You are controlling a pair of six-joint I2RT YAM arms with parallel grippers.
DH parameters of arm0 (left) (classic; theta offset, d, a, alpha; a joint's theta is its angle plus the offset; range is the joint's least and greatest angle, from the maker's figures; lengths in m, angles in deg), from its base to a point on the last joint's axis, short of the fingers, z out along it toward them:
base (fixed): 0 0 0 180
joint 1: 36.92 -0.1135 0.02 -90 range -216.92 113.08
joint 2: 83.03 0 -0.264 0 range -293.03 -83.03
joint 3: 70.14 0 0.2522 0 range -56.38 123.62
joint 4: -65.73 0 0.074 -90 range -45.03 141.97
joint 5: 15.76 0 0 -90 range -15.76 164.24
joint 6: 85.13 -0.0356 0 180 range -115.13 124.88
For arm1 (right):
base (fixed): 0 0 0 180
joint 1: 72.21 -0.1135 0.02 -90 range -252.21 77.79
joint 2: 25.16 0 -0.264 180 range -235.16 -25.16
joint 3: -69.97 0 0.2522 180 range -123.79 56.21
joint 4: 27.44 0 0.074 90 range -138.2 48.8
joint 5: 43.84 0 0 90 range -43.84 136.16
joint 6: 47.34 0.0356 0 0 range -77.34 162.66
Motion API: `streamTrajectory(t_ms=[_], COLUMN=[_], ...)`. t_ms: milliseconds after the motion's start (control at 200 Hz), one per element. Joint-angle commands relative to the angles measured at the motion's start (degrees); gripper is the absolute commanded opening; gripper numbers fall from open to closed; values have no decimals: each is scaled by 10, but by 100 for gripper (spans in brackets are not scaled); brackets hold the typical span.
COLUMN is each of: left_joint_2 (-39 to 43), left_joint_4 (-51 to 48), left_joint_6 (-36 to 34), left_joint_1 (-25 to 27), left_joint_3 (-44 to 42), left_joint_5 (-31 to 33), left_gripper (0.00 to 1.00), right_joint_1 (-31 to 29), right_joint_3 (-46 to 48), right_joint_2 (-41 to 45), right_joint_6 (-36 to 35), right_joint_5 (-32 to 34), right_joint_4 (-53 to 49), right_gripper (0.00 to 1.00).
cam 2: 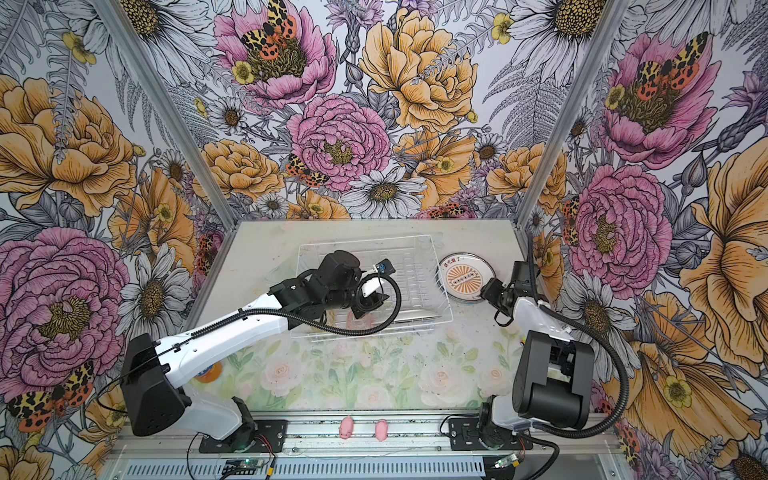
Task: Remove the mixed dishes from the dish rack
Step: 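Lower the orange-sunburst plate onto the plate stack with right gripper, then grasp the red-lettered plate in the rack with left gripper and lift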
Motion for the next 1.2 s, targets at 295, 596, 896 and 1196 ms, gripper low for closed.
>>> streamTrajectory(t_ms=[295,596,896,1196], left_joint_2=[-68,-167,-196,-196], left_joint_4=[-93,-121,-138,-137], left_joint_6=[-65,-84,-95,-97], left_joint_1=[124,132,138,137], left_joint_3=[70,143,174,179], left_joint_5=[153,245,304,317], left_gripper=[42,41,34,18], right_joint_1=[-5,-5,-5,-5], right_joint_3=[-11,0,2,1], right_joint_2=[63,95,99,98], right_joint_6=[-4,-7,-11,-10], right_joint_5=[-17,-26,-29,-30], right_joint_4=[-8,-8,-7,-7], right_gripper=[60,60,60,60])
